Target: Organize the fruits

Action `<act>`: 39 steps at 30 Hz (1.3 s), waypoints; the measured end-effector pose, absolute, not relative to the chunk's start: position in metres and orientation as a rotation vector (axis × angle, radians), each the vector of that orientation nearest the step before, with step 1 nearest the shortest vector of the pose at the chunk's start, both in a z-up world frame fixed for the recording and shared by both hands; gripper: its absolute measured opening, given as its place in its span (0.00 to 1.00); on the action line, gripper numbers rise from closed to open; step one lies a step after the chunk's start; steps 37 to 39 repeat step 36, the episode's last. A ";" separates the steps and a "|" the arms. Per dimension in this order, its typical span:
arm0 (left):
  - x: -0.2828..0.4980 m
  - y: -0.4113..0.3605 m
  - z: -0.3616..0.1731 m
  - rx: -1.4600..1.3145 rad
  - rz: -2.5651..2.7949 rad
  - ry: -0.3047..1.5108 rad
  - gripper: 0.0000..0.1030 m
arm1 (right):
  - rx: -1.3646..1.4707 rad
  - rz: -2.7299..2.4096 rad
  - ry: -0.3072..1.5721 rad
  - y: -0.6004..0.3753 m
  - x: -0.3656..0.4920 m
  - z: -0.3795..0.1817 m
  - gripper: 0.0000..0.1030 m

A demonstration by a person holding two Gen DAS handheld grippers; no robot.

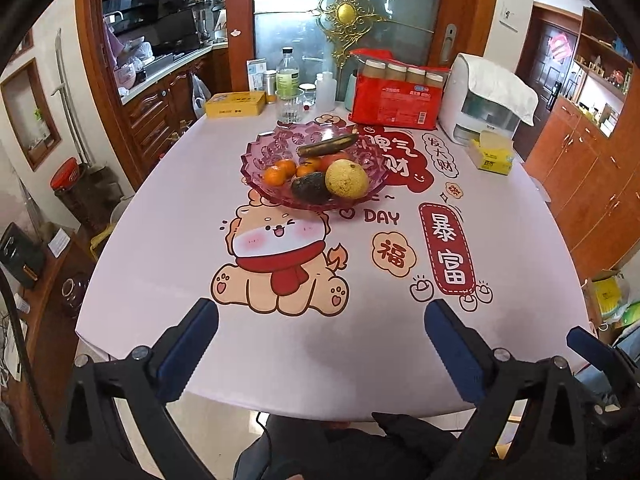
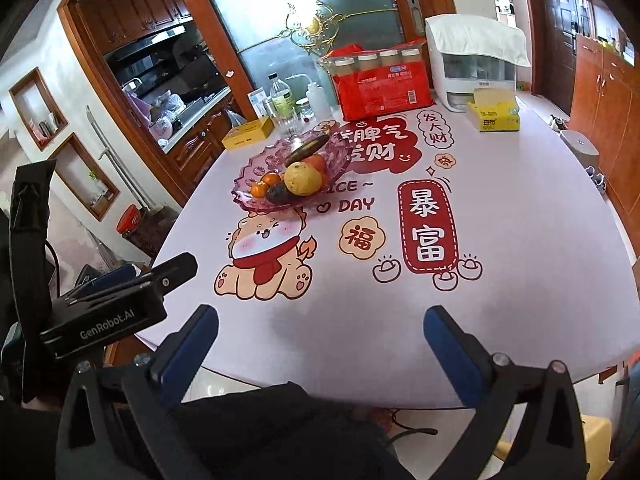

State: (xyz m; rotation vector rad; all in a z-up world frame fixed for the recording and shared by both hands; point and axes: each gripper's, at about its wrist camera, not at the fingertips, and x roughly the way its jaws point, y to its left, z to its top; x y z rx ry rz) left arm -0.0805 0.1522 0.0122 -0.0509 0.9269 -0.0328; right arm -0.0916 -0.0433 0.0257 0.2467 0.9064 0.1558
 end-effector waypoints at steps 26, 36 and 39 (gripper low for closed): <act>-0.084 0.142 0.013 -0.028 -0.058 0.922 0.99 | 0.246 0.170 0.913 -0.041 -0.092 0.022 1.00; -0.084 0.141 0.013 -0.027 -0.059 0.921 0.99 | 0.247 0.172 0.920 -0.042 -0.092 0.019 1.00; -0.084 0.141 0.013 -0.027 -0.059 0.921 0.99 | 0.247 0.172 0.920 -0.042 -0.092 0.019 1.00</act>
